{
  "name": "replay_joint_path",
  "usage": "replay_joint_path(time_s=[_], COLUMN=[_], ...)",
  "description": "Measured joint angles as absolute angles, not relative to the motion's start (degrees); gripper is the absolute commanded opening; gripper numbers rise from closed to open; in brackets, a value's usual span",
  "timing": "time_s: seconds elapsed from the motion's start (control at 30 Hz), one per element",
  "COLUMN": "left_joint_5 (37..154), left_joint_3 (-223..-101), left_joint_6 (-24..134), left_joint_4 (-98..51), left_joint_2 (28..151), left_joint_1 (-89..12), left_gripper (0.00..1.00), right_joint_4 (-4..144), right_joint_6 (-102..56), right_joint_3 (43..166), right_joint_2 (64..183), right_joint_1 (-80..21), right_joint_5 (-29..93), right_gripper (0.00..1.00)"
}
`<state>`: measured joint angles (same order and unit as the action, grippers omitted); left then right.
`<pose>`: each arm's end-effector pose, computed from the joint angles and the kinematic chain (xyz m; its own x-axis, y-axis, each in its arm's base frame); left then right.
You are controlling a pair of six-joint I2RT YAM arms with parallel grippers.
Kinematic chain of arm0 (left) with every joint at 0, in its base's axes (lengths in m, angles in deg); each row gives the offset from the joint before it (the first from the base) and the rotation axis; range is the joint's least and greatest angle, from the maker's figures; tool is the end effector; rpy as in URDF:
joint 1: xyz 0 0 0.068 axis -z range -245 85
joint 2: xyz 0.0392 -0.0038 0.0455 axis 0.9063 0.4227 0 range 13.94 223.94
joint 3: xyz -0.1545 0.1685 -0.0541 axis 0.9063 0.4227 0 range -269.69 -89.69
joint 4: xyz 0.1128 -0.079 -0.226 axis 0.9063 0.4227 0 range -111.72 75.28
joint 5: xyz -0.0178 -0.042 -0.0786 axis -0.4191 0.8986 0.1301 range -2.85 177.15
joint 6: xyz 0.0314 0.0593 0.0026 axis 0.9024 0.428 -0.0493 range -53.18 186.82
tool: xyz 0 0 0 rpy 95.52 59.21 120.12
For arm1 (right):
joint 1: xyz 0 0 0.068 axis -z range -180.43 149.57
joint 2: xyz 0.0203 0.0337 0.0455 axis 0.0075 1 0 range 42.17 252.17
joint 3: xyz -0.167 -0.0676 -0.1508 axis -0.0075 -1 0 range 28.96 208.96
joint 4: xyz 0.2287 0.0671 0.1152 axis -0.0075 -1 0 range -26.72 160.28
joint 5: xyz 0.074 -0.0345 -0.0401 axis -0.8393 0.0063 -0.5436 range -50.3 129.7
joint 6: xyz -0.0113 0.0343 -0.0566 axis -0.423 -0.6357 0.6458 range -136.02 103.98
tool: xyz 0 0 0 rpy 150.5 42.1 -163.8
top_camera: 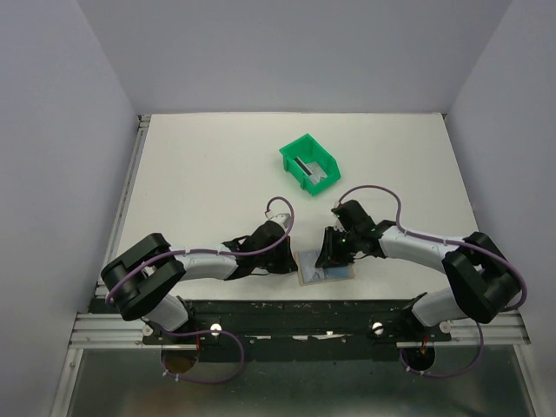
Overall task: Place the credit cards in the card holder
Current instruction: Insert the credit card into the card holder.
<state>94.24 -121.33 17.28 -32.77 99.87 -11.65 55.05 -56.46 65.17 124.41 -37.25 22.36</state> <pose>0.1681 -0.2369 0.0838 -0.9119 -0.0391 -0.4085 0.2404 0.7558 -0.6090 0.2032 0.1719 0.0892 -0.9797 0.0400 -0.1963 -0.0674 0.8570 0.5108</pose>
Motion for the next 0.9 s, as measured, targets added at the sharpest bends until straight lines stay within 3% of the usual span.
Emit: replay_joint_path(time_s=[0.9], left_joint_5=[94.2], left_joint_3=[-121.4], left_joint_6=[17.3], left_joint_4=[-32.7], left_joint_2=[99.9], left_joint_1=[-11.7], left_gripper=[0.0], right_joint_4=[56.3], right_joint_6=[-55.1], right_joint_3=[64.5], right_joint_2=[122.6], right_joint_1=[-37.2], right_joint_5=[20.9], right_gripper=[0.35])
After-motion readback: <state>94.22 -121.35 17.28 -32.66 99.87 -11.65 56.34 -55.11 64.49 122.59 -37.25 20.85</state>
